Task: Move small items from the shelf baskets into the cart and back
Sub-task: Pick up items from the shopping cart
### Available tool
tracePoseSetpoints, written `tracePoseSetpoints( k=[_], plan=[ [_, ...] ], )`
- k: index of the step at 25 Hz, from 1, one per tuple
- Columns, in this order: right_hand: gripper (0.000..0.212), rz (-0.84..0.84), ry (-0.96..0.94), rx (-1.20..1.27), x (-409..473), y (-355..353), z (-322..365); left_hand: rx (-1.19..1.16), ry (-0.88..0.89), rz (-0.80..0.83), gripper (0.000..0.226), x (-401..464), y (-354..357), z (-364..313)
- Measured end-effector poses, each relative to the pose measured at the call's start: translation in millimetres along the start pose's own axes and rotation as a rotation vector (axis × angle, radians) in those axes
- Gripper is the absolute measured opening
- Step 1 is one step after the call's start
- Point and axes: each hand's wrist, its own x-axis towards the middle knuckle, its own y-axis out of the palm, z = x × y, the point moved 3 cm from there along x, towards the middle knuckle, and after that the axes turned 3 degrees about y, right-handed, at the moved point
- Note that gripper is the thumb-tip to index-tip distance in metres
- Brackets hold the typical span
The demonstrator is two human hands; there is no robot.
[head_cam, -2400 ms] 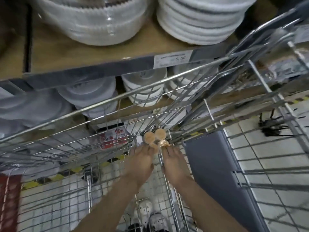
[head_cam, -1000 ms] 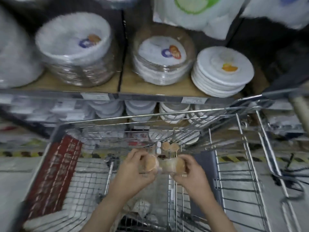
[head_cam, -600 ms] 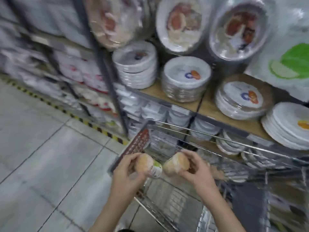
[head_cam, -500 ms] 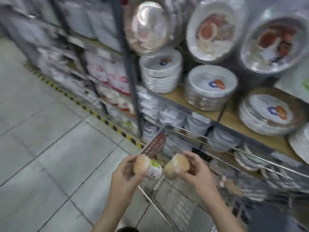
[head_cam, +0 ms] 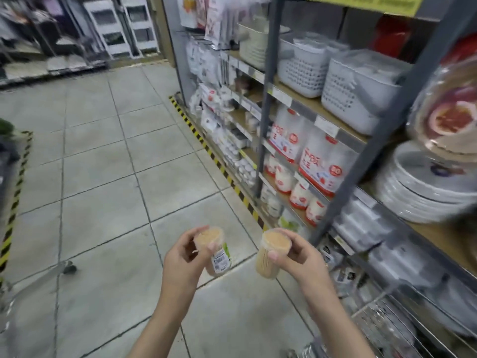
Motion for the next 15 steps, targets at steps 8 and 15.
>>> tracePoseSetpoints(
  k=[8,15],
  plan=[
    [0.049,-0.029,-0.002,-0.012,165.3,25.4,38.8,0.032,0.059,0.021,0.027,169.1,14.5,-17.8],
    [0.049,0.042,-0.076,-0.064,342.9,69.7,120.6,0.012,0.101,-0.035,0.026,347.6,27.7,-49.5]
  ],
)
